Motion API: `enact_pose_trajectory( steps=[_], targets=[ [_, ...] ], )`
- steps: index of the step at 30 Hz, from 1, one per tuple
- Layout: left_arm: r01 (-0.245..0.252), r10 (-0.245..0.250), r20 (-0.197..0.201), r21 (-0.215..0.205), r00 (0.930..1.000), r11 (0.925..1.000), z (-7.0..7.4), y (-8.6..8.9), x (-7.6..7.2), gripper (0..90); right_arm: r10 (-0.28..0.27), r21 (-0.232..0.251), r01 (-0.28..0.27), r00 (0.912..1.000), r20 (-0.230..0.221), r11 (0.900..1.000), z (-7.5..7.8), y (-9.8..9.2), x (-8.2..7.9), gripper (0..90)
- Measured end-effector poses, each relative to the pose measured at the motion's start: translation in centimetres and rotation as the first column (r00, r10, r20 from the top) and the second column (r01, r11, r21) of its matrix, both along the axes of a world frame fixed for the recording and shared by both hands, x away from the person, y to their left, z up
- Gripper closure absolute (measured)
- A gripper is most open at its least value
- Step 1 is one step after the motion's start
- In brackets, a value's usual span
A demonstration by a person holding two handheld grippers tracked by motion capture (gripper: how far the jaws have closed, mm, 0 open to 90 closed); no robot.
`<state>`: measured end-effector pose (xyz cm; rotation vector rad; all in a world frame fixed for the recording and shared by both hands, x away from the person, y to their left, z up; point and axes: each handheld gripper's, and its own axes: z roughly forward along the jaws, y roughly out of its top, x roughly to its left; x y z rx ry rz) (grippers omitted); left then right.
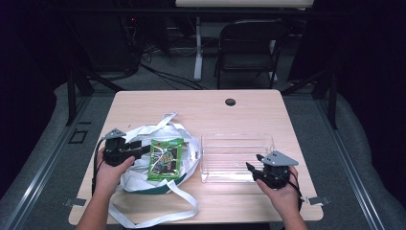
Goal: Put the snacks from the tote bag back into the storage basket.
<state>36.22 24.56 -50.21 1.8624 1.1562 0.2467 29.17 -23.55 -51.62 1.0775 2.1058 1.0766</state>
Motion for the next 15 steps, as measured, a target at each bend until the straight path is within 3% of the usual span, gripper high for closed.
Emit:
enact_pose_trajectory(
  steps=[8,15],
  targets=[
    [0.018,-0.016,-0.044,0.038,0.9989,0.9991,-0.05,-0.59,0.03,44.8,-0.007,0.005,0.007,1.0,-0.005,1.0,-0.01,-0.23,0.03,49.2],
    [0.026,-0.024,-0.074,0.024,0.997,0.9994,-0.08,-0.71,0.01,43.0,-0.003,0.001,0.003,1.0,-0.003,1.0,-0.17,-0.3,0.12,48.6]
  ],
)
